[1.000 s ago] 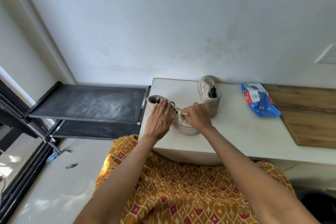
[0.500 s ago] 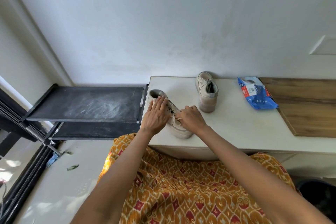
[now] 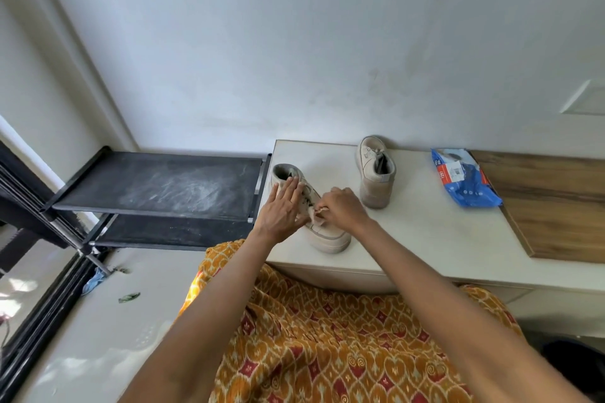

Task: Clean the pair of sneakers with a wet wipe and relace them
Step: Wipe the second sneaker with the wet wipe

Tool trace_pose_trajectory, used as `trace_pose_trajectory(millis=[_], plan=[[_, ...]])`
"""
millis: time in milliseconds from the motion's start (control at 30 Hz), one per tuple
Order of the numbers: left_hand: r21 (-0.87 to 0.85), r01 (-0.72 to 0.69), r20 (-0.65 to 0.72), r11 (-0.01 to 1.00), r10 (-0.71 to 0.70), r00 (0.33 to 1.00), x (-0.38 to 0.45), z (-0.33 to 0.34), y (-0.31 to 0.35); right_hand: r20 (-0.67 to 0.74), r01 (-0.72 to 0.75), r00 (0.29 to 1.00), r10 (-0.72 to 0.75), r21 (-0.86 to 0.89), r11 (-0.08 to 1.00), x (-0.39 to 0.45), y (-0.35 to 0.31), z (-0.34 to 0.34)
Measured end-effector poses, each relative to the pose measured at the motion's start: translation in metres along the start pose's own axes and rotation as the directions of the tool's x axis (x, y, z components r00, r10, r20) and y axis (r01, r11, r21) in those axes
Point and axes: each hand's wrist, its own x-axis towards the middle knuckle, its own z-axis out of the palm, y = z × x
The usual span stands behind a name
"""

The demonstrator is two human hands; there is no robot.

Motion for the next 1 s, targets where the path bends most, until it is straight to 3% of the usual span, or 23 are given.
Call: trace_pose_trajectory(millis=[67, 133, 233, 333, 433, 533, 633, 767, 833, 933, 1000], plan=[[-0.008, 0.007, 0.0, 1.0, -0.007, 1.0, 0.0, -0.001, 0.001, 0.147, 0.052, 0.988, -0.049, -0.016, 0.999, -0.005, 0.016, -0.011], [-0.008, 0.008, -0.01, 1.0, -0.008, 1.0, 0.001, -0.001, 0.002, 0.201, 0.07, 0.978, -0.055, -0.071, 0.995, -0.007, 0.027, -0.024], [0.0, 0.003, 0.004, 1.0, -0.003, 1.0, 0.0, -0.004, 0.002, 0.063, 0.066, 0.997, -0.054, -0.203, 0.977, -0.008, 0.02, -0.024], [0.024, 0.013, 0.012, 1.0, -0.013, 1.0, 0.0, -0.005, 0.003, -0.125, 0.003, 0.992, -0.011, -0.064, 0.998, -0.019, 0.009, 0.002], [0.029, 0.02, 0.014, 0.999, -0.021, 1.0, 0.0, -0.005, 0.005, -0.026, -0.02, 0.999, 0.022, 0.063, 0.998, -0.029, 0.023, -0.004], [0.025, 0.027, 0.007, 0.999, -0.027, 1.0, 0.001, -0.005, 0.005, 0.053, -0.015, 0.998, 0.019, -0.084, 0.996, -0.018, 0.027, -0.023], [0.055, 0.036, 0.002, 0.998, -0.036, 0.999, 0.002, -0.004, 0.006, -0.045, -0.059, 0.998, 0.051, -0.18, 0.982, -0.01, 0.008, -0.01], [0.06, 0.038, -0.004, 0.997, -0.037, 0.999, 0.001, -0.003, 0.006, -0.023, -0.105, 0.994, 0.106, 0.042, 0.994, -0.025, 0.016, -0.005], [0.061, 0.04, -0.014, 0.997, -0.04, 0.999, 0.001, -0.003, 0.007, 0.01, -0.098, 0.995, 0.098, 0.028, 0.995, -0.025, 0.024, -0.014], [0.063, 0.049, -0.004, 0.997, -0.049, 0.999, 0.0, -0.004, 0.008, -0.097, -0.13, 0.988, 0.122, -0.086, 0.988, -0.016, 0.013, -0.01], [0.061, 0.049, -0.002, 0.997, -0.049, 0.999, -0.001, -0.005, 0.008, -0.159, -0.161, 0.975, 0.156, -0.02, 0.987, -0.014, 0.001, -0.001]])
